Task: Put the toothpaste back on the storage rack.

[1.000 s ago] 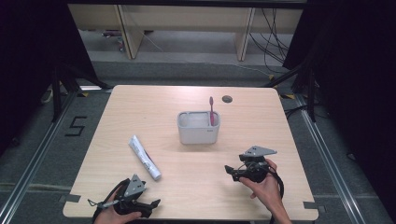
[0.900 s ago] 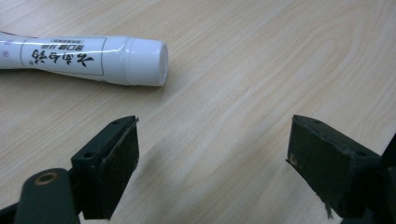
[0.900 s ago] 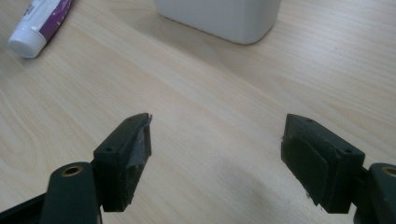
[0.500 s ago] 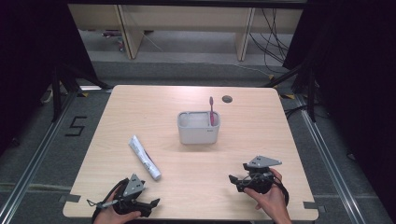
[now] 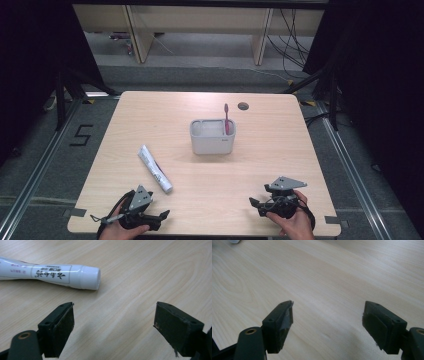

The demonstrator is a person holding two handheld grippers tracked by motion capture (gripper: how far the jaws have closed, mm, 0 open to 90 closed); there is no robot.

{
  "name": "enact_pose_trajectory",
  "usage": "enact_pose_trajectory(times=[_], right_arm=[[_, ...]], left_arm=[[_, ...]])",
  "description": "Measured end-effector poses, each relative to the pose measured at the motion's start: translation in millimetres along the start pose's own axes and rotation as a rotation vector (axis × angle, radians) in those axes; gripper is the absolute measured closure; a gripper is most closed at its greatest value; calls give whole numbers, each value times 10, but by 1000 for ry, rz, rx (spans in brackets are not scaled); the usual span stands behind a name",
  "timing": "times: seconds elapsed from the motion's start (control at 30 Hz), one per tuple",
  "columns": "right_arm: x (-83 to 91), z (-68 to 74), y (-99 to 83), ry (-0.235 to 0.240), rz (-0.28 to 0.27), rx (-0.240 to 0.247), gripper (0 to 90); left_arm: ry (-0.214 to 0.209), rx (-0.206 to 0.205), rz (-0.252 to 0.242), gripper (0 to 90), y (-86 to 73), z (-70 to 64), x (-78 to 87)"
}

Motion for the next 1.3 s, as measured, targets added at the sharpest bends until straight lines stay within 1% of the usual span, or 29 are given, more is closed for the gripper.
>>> enact_pose_trajectory(times=[0.07,0.1,0.13,0.17,0.23,0.27,0.3,0.37,0.4,0.43,0.47,0.5,0.53,0.57,0.6,0.67,0.7,0.77,0.8,0.83,0.87,0.9,0.93,1.0,1.1,1.17,1.2,1.23,1.3], right_arm=[[8,19,-6,28,5,13,257],[11,25,-7,23,2,9,257],[29,57,-23,6,11,-31,257],[18,32,-25,3,-1,2,258],[11,25,-30,5,-7,15,258],[14,30,-39,17,-3,2,260],[27,53,-49,18,9,-36,261],[31,5,-45,0,4,11,261],[31,5,-45,1,3,11,263],[30,5,-45,-2,0,11,264],[30,9,-46,0,2,11,264],[23,15,-45,6,-3,10,264],[19,26,-47,13,3,1,264],[18,28,-47,13,4,2,265],[4,19,-46,30,-1,28,266],[3,16,-49,36,5,30,266],[-1,14,-49,39,4,31,268],[0,16,-48,41,7,32,270],[9,30,-47,50,16,16,271],[6,30,-47,36,12,18,271],[8,33,-55,17,13,3,272],[-6,27,-54,28,5,13,272],[-1,36,-60,14,14,8,272],[2,48,-59,23,22,2,274],[-3,39,-57,17,17,16,275],[-6,40,-57,33,21,24,275],[-20,31,-52,39,11,45,275],[-9,39,-56,21,16,21,275],[-7,33,-59,19,19,22,275]], left_arm=[[9,11,-12,158,4,21,36],[17,13,-19,159,8,43,53],[18,19,-36,160,19,49,60],[32,23,-41,165,25,65,67],[18,35,-61,214,38,54,65],[-1,9,-68,334,54,50,77],[-1,-9,-69,408,56,41,77],[11,-57,-69,504,58,33,86],[3,-54,-87,571,67,13,79],[-1,-63,-101,595,82,0,67],[-1,-81,-100,665,88,2,64],[10,-108,-83,696,93,21,66],[11,-112,-92,742,106,28,52],[13,-154,-92,770,134,60,39],[20,-156,-105,802,155,76,17],[11,-166,-101,837,195,103,-9],[19,-155,-105,849,224,110,-27],[17,-175,-96,865,282,133,-59],[16,-164,-111,873,308,126,-81],[14,-164,-114,877,343,133,-114],[20,-174,-106,881,360,144,-128],[22,-178,-93,885,385,163,-158],[23,-178,-93,890,403,170,-182],[23,-171,-84,891,435,198,-239],[34,-164,-81,892,478,256,-295],[39,-151,-78,892,506,290,-319],[36,-165,-78,892,517,306,-326],[35,-168,-65,893,524,324,-334],[42,-166,-59,893,530,342,-356]])
Point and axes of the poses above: each handheld gripper's, and its own axes: x roughly backward along the jaws, y roughly out of its top, z roughly to its left, the point moved 5 cm from there along -x, roughly forward along the jaws, and after that the axes turned 6 degrees about -y, right-handed, at the moved point
